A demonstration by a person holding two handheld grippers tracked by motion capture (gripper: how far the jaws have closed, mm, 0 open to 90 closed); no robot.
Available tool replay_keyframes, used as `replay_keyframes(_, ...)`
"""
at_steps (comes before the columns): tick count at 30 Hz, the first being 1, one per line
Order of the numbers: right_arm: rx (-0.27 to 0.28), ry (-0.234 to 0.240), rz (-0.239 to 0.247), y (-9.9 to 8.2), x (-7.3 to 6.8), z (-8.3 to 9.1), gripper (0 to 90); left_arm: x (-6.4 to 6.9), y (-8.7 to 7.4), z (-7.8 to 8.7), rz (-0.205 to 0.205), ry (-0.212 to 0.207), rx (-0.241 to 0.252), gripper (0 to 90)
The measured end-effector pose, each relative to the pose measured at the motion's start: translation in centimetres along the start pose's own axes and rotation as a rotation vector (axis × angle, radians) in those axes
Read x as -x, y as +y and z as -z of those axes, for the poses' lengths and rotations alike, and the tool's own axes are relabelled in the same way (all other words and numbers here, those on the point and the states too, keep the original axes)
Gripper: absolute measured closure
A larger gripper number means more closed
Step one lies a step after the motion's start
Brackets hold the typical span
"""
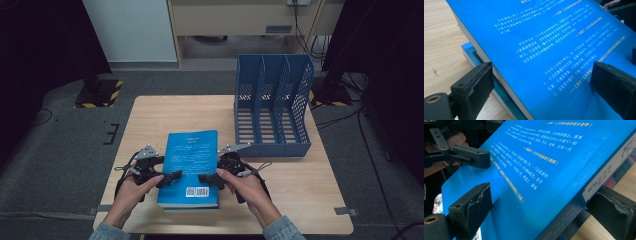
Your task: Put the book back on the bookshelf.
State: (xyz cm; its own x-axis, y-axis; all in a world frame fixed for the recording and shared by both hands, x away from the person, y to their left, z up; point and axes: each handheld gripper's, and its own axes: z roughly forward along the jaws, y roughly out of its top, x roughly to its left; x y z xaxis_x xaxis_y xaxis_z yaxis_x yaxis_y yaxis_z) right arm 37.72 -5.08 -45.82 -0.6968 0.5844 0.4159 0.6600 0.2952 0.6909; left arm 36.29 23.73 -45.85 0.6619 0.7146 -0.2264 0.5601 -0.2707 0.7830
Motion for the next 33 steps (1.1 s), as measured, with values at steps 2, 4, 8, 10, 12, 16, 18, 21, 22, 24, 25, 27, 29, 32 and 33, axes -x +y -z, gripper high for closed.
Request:
replay_keyframes(2,-0.002,-0.008,0.004,0.3,-0.2,0.1,8.9,-0.1,0.0,0.1,0.000,0.002,-0.001,4.8)
replay_keyframes(4,-0.004,-0.013,0.016,0.6,-0.3,0.1,10.3,-0.2,0.0,0.1,-0.001,0.002,-0.001,4.8)
replay_keyframes(8,0.006,-0.008,0.020,1.2,-0.2,0.1,14.0,-0.4,0.0,0.3,0.011,0.011,-0.004,4.9)
replay_keyframes(10,-0.010,-0.007,0.020,1.4,-0.2,-0.1,14.0,-0.4,0.0,0.3,0.010,0.015,-0.004,4.9)
replay_keyframes(12,-0.015,0.002,0.010,1.6,-0.1,-0.4,14.0,-0.5,0.0,0.3,0.010,0.014,-0.004,4.9)
replay_keyframes(16,-0.021,0.019,0.000,1.7,0.1,-0.9,13.9,-0.5,0.0,0.3,0.009,0.014,-0.004,4.8)
replay_keyframes(18,-0.024,0.024,-0.008,1.7,0.1,-1.1,13.9,-0.5,-0.1,0.3,0.007,0.015,-0.004,4.8)
replay_keyframes(21,-0.028,0.035,-0.023,1.5,0.4,-1.3,13.9,-0.6,-0.1,0.2,0.012,0.012,-0.003,4.7)
replay_keyframes(22,-0.026,0.036,-0.026,1.5,0.5,-1.4,13.9,-0.6,-0.1,0.2,0.017,0.009,-0.003,4.5)
replay_keyframes(24,-0.020,0.042,-0.027,1.4,0.6,-1.4,13.9,-0.6,-0.1,0.1,0.023,0.009,-0.004,4.0)
replay_keyframes(25,-0.019,0.044,-0.028,1.4,0.6,-1.4,13.9,-0.6,-0.1,0.1,0.024,0.010,-0.005,3.6)
replay_keyframes(27,-0.021,0.044,-0.029,1.4,0.6,-1.5,13.9,-0.6,-0.1,0.0,0.029,0.005,-0.004,2.4)
replay_keyframes(29,-0.024,0.046,-0.032,1.4,0.6,-1.5,13.9,-0.7,-0.2,-0.3,0.037,-0.006,-0.005,0.3)
replay_keyframes(32,-0.026,0.046,-0.036,1.4,0.7,-1.5,13.9,-0.9,-0.3,-0.4,0.048,-0.022,-0.002,0.0)
replay_keyframes(33,-0.028,0.046,-0.037,1.4,0.7,-1.5,13.8,-0.9,-0.2,-0.4,0.044,-0.020,-0.004,0.0)
